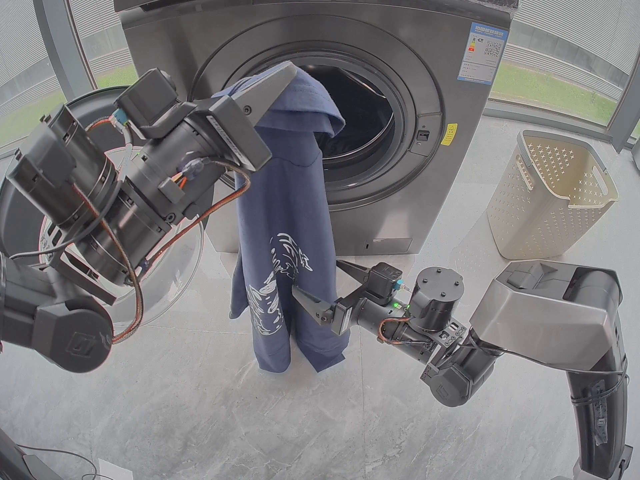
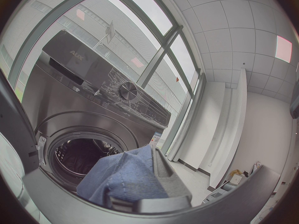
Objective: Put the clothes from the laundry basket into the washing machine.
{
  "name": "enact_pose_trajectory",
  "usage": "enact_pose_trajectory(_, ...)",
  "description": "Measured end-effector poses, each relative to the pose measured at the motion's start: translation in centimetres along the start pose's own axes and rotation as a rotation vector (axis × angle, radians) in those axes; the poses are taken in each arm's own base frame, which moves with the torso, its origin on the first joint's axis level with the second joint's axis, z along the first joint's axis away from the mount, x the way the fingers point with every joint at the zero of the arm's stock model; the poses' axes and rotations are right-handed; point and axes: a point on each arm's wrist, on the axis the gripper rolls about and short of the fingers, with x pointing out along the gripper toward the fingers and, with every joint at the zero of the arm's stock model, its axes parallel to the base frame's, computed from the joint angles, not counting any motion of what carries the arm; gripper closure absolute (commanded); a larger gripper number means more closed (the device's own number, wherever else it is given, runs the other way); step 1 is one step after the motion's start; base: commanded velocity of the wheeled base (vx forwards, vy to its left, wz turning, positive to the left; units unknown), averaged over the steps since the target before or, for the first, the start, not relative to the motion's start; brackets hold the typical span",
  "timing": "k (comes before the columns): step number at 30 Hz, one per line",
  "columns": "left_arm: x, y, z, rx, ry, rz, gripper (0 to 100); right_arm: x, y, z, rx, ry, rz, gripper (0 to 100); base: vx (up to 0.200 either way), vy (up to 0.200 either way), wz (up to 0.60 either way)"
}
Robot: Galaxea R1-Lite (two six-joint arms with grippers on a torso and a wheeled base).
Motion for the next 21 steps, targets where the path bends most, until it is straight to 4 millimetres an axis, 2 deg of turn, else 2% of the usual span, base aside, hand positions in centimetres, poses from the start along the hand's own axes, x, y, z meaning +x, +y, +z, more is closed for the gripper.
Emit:
enact_pose_trajectory(13,0.1,0.1,0.1,0.002,-0.003,0.006,100,1.3,3.5,-1.0,0.002,-0.003,0.121,0,0.000,0.000,0.00)
enact_pose_trajectory(21,0.3,0.1,0.1,0.003,-0.003,0.005,100,4.1,3.4,-1.4,-0.017,-0.067,0.054,0,0.000,0.000,0.00)
